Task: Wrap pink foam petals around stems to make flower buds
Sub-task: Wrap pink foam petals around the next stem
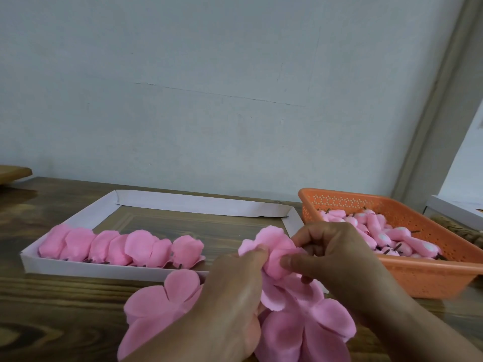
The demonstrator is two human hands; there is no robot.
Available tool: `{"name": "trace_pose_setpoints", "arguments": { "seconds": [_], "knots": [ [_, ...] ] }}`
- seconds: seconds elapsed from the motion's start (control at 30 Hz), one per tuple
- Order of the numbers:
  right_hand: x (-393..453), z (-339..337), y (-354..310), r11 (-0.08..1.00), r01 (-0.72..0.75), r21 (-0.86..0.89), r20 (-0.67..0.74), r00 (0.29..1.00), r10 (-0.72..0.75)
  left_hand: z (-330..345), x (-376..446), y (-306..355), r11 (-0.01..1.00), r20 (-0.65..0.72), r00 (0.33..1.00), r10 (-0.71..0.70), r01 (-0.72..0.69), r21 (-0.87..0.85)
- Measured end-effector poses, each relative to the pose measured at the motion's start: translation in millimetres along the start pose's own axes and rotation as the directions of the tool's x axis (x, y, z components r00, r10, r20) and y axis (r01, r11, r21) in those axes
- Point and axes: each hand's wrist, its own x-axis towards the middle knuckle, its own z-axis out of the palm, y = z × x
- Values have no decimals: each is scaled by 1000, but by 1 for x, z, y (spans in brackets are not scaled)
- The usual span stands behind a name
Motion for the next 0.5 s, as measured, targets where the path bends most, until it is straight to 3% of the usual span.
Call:
{"name": "trace_pose_setpoints", "arguments": {
  "seconds": [0.13,0.23,0.5],
  "knots": [
    [1,0,0,998,41,-51,-9,999,-41,2,-5,3,997,-37,998,47,-44,67],
    [3,-3,0,992,59,-116,-38,997,-64,1,-7,5,995,12,999,37,-38,90],
    [1,-4,1,999,28,-41,3,1000,-28,0,-4,6,995,70,996,57,-62,74]
  ]
}}
